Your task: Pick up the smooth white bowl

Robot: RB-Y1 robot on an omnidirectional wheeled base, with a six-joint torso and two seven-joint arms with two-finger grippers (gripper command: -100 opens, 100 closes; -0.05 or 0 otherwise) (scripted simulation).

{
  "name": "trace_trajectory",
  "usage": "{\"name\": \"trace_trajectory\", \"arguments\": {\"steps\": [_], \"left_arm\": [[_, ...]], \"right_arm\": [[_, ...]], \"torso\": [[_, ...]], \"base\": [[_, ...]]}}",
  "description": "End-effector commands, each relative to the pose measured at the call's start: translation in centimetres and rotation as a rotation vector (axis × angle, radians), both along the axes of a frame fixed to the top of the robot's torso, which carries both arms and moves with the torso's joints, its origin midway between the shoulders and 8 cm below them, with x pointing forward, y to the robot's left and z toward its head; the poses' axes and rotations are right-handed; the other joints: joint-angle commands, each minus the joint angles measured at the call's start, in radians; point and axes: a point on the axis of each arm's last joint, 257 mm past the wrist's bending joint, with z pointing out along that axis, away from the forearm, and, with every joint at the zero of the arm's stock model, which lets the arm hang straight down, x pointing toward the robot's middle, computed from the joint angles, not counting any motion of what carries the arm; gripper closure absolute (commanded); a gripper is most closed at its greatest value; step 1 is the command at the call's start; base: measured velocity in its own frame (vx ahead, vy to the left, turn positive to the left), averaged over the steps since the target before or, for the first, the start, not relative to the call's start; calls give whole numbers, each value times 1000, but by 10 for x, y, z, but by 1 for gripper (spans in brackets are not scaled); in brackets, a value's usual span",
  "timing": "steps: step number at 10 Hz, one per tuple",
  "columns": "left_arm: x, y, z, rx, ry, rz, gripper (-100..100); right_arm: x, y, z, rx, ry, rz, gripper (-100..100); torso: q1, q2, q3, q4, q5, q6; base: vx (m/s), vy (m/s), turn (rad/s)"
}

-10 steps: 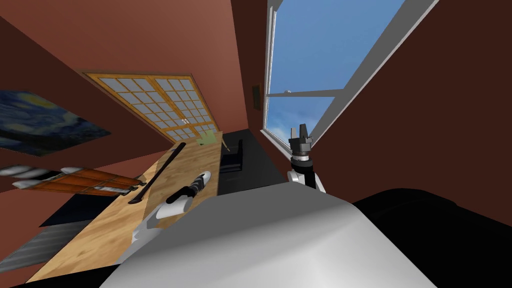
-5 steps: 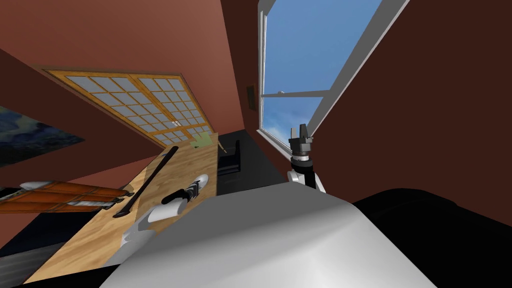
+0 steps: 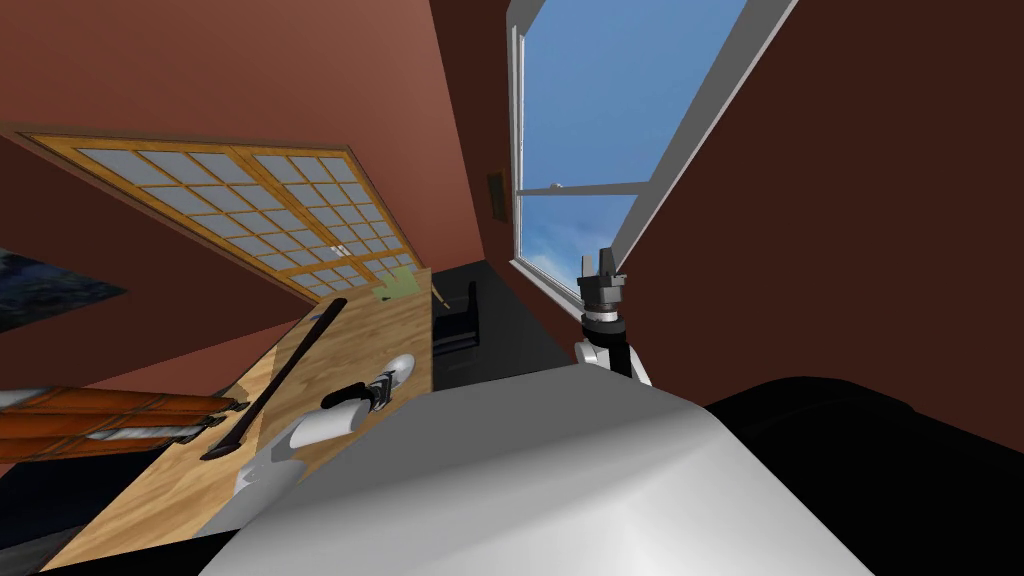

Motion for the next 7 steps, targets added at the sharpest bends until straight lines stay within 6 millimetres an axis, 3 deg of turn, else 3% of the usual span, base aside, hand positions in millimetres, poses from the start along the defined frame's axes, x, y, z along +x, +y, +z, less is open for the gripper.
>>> {"name": "trace_trajectory", "arguments": {"steps": [1,2,5,6,7], "left_arm": [[0,0,0,0,0,0,0],[-1,0,-7,1,-3,5,-100],[-1,-1,-15,2,-3,11,-100],[-1,-1,-15,2,-4,11,100],[-1,-1,-15,2,-4,11,100]], "right_arm": [[0,0,0,0,0,0,0],[0,0,0,0,0,0,0],[0,0,0,0,0,0,0],[0,0,0,0,0,0,0],[0,0,0,0,0,0,0]], "torso": [[0,0,0,0,0,0],[-1,1,0,0,0,0],[1,-1,0,0,0,0],[0,0,0,0,0,0],[-1,1,0,0,0,0]], "base": [[0,0,0],[13,20,-44],[19,35,-33],[0,0,0],[-5,0,18]]}}
